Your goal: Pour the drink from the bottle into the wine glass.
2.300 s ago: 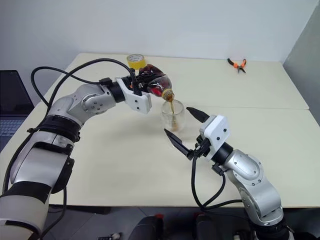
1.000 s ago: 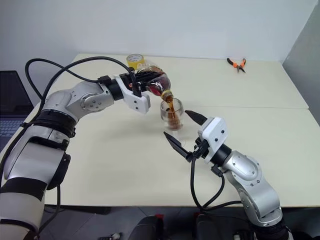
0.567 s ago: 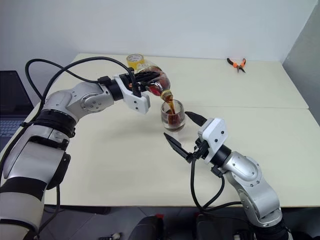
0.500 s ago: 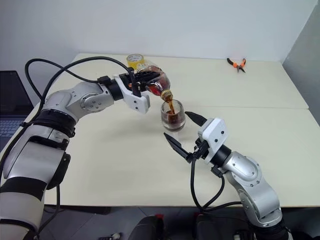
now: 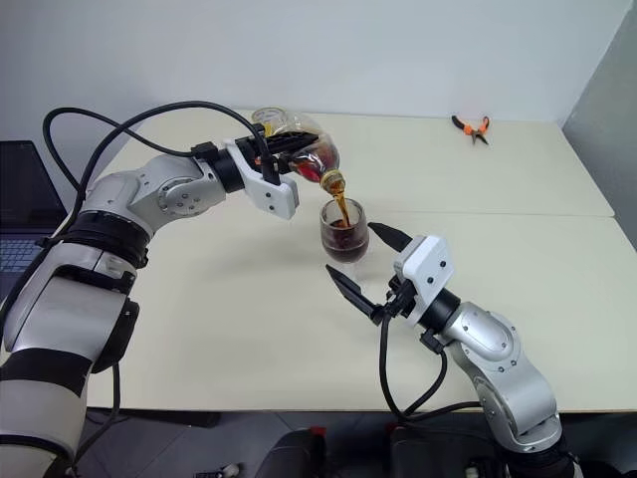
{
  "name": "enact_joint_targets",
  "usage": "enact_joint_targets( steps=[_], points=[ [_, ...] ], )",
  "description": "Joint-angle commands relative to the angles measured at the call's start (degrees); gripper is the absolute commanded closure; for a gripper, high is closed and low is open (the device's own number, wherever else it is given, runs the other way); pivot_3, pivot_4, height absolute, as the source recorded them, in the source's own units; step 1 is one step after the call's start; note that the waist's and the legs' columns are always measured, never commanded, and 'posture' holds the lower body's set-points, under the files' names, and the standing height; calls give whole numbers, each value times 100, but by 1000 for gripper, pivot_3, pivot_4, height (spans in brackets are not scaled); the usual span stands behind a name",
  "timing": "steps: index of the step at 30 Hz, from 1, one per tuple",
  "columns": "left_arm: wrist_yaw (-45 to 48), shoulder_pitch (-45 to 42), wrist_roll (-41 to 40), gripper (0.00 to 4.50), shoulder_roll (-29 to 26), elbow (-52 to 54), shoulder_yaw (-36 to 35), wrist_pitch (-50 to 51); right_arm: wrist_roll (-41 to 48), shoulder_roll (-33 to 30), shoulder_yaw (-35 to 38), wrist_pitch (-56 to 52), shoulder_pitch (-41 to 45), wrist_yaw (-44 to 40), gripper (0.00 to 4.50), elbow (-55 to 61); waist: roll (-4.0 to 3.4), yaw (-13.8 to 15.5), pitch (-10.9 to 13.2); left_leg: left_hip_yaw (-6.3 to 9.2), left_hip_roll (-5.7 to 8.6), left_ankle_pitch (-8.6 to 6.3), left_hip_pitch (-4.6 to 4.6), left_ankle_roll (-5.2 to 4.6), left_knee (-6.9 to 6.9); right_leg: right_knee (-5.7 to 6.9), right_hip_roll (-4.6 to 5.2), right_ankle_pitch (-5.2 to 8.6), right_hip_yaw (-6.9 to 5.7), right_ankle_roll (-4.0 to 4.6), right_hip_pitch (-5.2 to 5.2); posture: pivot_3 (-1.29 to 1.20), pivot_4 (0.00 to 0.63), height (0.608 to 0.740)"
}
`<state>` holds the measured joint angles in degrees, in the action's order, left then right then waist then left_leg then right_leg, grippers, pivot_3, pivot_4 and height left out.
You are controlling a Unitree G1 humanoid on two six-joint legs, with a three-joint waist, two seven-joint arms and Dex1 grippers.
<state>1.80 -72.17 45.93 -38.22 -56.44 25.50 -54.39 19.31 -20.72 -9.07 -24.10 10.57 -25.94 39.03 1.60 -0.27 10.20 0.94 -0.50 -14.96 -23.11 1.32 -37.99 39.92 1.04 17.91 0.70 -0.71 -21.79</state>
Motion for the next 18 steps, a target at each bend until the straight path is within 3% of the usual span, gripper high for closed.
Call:
enact_joint_targets(
  steps=[1,6,18],
  points=[
    [17,-166,-273,3835,-53,115,-169,-2,70,36,22,41,18,-8,0,182,0,0,0,0,0,0,0,0,0,0,0,0,0,0,0,0,150,740],
    [217,-115,-512,3835,-23,154,-220,13,78,40,22,51,22,-16,0,181,0,0,0,0,0,0,0,1,-1,1,0,0,0,0,0,0,150,740],
    [1725,626,-2194,3835,215,767,-718,361,103,80,6,109,2,-93,0,166,0,-8,0,0,-1,5,-1,8,-6,4,0,0,8,0,0,0,150,740]
  ],
)
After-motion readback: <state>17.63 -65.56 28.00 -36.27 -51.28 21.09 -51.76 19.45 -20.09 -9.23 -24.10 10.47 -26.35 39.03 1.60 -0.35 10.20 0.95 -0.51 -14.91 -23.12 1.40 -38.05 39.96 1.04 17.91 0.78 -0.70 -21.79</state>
